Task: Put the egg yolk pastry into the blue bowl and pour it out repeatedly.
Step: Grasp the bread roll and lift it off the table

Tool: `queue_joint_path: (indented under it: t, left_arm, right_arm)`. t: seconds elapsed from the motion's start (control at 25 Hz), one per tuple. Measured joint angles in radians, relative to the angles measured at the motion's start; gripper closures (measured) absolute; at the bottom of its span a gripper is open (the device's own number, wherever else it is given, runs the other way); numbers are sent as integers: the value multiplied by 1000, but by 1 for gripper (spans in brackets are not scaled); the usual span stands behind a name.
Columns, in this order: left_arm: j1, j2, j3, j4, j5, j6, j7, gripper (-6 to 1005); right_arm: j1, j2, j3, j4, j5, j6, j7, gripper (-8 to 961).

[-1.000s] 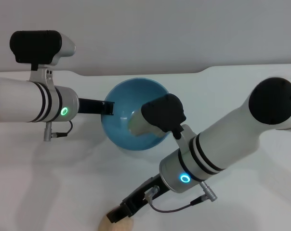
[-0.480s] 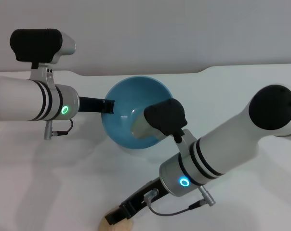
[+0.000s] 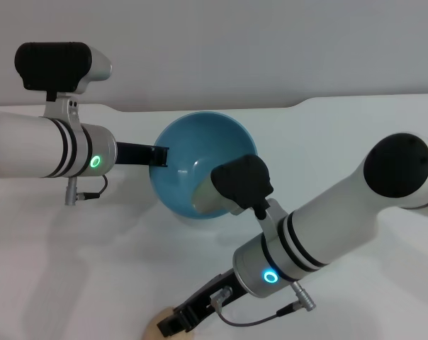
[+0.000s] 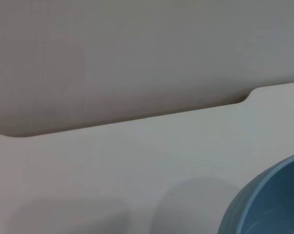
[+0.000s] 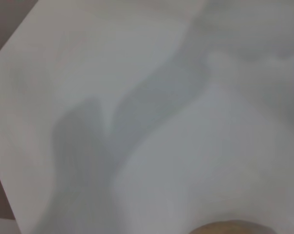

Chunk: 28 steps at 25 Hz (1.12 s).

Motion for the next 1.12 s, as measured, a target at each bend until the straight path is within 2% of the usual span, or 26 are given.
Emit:
queue_joint_path:
  t: [0.2, 0.44, 0.48, 0.52, 0.96, 1.12]
  left_arm:
    - [0, 0, 0, 0, 0, 0, 0, 985]
    - [1, 0, 0, 0, 0, 0, 0, 986]
    - [2, 0, 0, 0, 0, 0, 0, 986]
    - [3, 0, 0, 0, 0, -1, 1, 986]
    - [-2, 2, -5, 0, 0, -57, 1, 985]
    - [-9, 5, -9, 3, 0, -99, 1, 985]
  right_arm:
    - [1, 0, -7, 1, 1, -2, 0, 573]
    - [-14, -6, 7, 27, 0, 4, -8, 811]
    - [-27, -13, 30, 56, -8, 23, -9, 847]
    - [-27, -13, 30, 56, -8, 23, -9, 853]
    - [-174, -22, 376, 325, -127, 294, -68, 906]
    - [-228, -22, 499, 438, -228, 360, -41, 919]
